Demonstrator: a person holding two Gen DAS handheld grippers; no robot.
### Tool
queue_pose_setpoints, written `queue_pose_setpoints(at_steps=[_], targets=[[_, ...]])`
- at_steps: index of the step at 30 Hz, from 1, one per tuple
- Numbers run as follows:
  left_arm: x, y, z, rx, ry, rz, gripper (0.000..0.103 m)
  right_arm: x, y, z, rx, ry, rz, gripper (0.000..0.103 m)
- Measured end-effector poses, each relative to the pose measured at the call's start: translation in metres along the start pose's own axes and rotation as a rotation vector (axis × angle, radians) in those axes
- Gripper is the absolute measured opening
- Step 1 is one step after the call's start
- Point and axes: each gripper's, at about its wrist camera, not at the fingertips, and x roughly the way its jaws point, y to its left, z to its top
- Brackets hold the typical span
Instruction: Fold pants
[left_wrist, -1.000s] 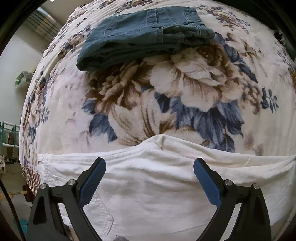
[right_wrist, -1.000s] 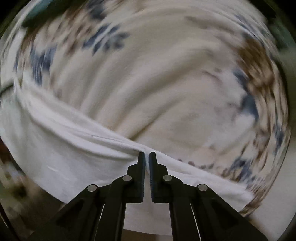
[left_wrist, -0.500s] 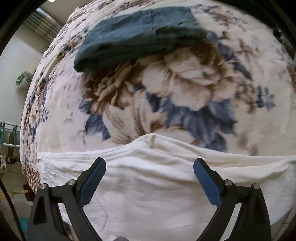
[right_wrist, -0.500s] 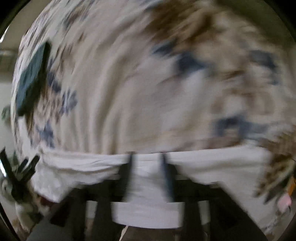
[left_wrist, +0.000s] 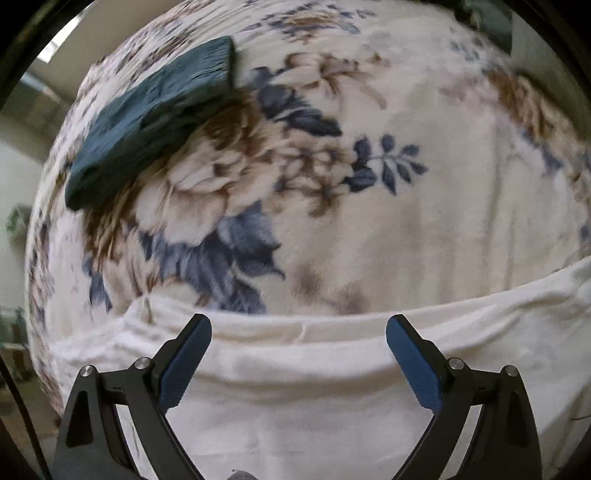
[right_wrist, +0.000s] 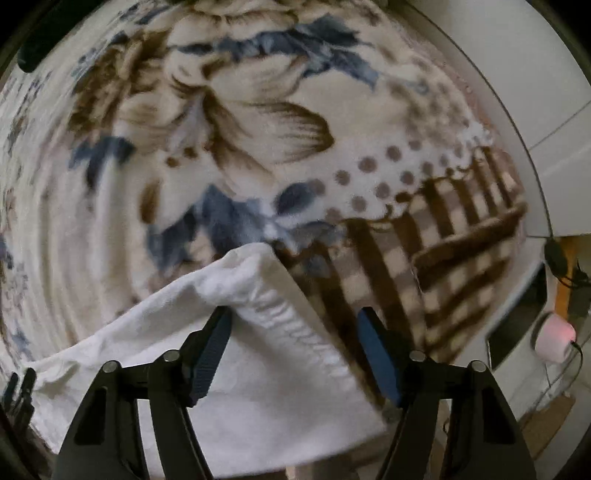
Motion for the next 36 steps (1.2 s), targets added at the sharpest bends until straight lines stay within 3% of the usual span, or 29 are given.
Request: queue_pose_setpoints(at_steps=[5,10,13,17,19,22,25,29,31,36], targets=[[0.039,-0.002,0.012,-0.007,0.074,0.026,0.098,0.012,-0.017,0.002,0.052,0.024,0.027,0.072],[0.014,0.004,0.018,-0.052,0.052,-0.026,0.098,-0.032,-0.057,-0.035,0.148,-0.058,0.118,0.074],[-0.011,-0.002,0.012,-0.082,0.037,-0.115,0.098,-0.047,-0.092,-0.074,0.268,-0.118,0.223,0.074],[-0.019,-0.016,-0.007,-0.115,0.101,-0.247,0.098,-0.017,-0.122,-0.119,0.432,-0.116,0.512,0.074],[-0.012,-0.022,-0.021,-0.116,0.151,-0.274,0.098,0.005,-0.120,-0.131,0.470,-0.110,0.658,0.074],[-0.002,-0.026,-0.041,-0.098,0.199,-0.252,0.098,0.033,-0.106,-0.130,0.492,-0.091,0.718,0.074],[0.009,-0.023,-0.055,-0.110,0.239,-0.239,0.098,0.045,-0.099,-0.128,0.540,-0.134,0.775,0.074],[0.025,-0.018,-0.058,-0.132,0.259,-0.249,0.098,0.040,-0.104,-0.144,0.580,-0.222,0.970,0.073],[0.032,-0.017,-0.059,-0.130,0.267,-0.252,0.099,0.041,-0.103,-0.151,0.579,-0.218,1.039,0.072],[0.051,-0.019,-0.064,-0.163,0.299,-0.273,0.103,0.059,-0.084,-0.155,0.524,-0.137,1.004,0.072]])
